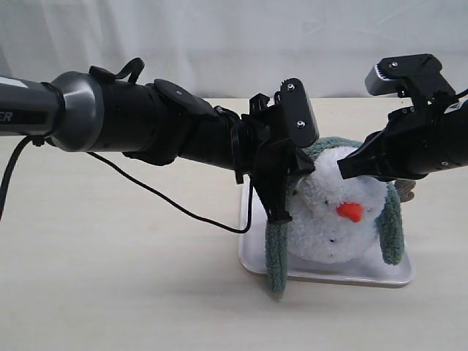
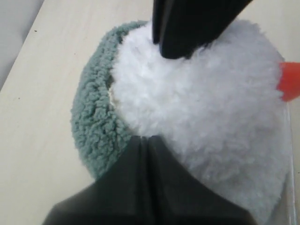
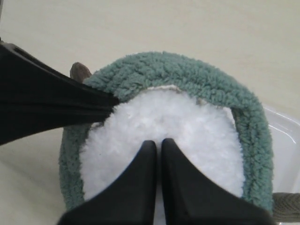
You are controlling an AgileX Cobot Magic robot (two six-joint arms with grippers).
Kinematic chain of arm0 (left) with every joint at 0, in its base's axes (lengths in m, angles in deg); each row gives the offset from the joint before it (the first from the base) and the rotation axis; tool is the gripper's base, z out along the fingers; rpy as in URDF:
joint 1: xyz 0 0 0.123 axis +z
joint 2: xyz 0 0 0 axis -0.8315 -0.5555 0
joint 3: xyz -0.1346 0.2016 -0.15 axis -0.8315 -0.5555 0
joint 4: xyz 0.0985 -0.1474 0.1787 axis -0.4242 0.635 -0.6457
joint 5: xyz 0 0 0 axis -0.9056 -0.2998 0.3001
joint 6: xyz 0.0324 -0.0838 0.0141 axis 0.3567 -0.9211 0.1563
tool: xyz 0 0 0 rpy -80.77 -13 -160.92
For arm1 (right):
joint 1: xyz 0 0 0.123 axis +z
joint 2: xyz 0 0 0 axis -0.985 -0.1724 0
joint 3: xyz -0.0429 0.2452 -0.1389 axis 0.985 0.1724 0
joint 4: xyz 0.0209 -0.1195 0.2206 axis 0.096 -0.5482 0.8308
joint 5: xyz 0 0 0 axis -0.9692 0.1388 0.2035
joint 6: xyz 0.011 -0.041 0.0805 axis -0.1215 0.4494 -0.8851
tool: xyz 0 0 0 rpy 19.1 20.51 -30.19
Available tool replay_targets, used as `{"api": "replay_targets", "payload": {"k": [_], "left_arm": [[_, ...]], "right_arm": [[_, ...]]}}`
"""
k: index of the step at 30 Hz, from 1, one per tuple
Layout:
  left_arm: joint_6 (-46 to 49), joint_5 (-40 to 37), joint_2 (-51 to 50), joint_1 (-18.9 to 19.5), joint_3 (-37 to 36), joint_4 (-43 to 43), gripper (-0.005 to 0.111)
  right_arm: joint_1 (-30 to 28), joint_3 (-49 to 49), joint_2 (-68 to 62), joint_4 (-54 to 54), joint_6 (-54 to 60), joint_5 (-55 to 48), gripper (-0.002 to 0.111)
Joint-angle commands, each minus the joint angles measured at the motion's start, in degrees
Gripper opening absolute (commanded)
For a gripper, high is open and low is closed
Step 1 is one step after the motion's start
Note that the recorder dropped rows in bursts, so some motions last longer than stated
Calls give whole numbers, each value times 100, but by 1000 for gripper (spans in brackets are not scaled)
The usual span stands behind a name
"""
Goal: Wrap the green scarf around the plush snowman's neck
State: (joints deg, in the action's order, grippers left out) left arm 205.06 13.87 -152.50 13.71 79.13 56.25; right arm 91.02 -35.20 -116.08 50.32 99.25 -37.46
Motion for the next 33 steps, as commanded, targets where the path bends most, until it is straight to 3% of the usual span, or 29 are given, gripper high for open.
{"api": "replay_targets", "payload": {"k": [1,10,14,22,28,33], "left_arm": [[-11,327,-3,-10,29,570,0],[-138,-186,-224,-10,29,790,0],[-261,380,-263,-10,29,850,0],[-626,330,-263,-10,29,832,0],[-934,-467,-263,-10,19,810,0],[-1531,-28,-271,-10,-18,409,0]], "right_arm": [[-14,50,-11,-109,-4,-113,4],[-14,50,-11,-109,6,-113,4],[-14,50,-11,-109,6,-113,4],[-14,50,-11,-109,6,-89,4],[-14,50,-11,-109,6,-89,4],[-14,50,-11,-109,6,-89,4]]}}
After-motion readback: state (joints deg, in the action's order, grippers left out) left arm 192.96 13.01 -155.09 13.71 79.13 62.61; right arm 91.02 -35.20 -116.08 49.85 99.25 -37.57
